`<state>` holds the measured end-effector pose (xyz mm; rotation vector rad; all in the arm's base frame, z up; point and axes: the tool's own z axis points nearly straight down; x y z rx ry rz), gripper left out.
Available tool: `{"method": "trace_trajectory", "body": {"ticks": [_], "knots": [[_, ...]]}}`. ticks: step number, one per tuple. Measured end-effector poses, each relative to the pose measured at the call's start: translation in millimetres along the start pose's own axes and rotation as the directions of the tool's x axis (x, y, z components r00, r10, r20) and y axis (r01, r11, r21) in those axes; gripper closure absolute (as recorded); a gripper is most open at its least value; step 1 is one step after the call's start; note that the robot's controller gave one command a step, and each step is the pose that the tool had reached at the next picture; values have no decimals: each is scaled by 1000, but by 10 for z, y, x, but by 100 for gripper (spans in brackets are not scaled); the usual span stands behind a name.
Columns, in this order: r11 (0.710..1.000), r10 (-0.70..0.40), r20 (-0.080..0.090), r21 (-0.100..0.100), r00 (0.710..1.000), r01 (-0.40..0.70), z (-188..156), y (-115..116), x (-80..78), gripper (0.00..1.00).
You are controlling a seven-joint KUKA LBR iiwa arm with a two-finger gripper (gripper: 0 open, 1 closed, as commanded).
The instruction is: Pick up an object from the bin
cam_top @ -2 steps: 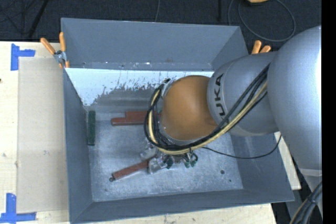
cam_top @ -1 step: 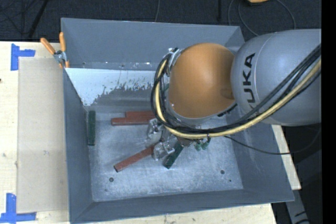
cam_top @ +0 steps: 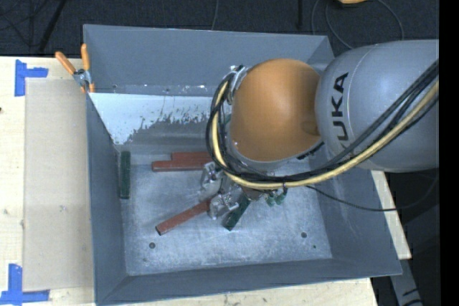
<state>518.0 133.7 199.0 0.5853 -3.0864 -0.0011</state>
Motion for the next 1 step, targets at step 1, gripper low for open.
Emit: {"method": "trace_trajectory", "body": {"ticks": [1], "knots": [[983, -182, -7, -5, 983, 182, -386, -272, 102, 100]]}}
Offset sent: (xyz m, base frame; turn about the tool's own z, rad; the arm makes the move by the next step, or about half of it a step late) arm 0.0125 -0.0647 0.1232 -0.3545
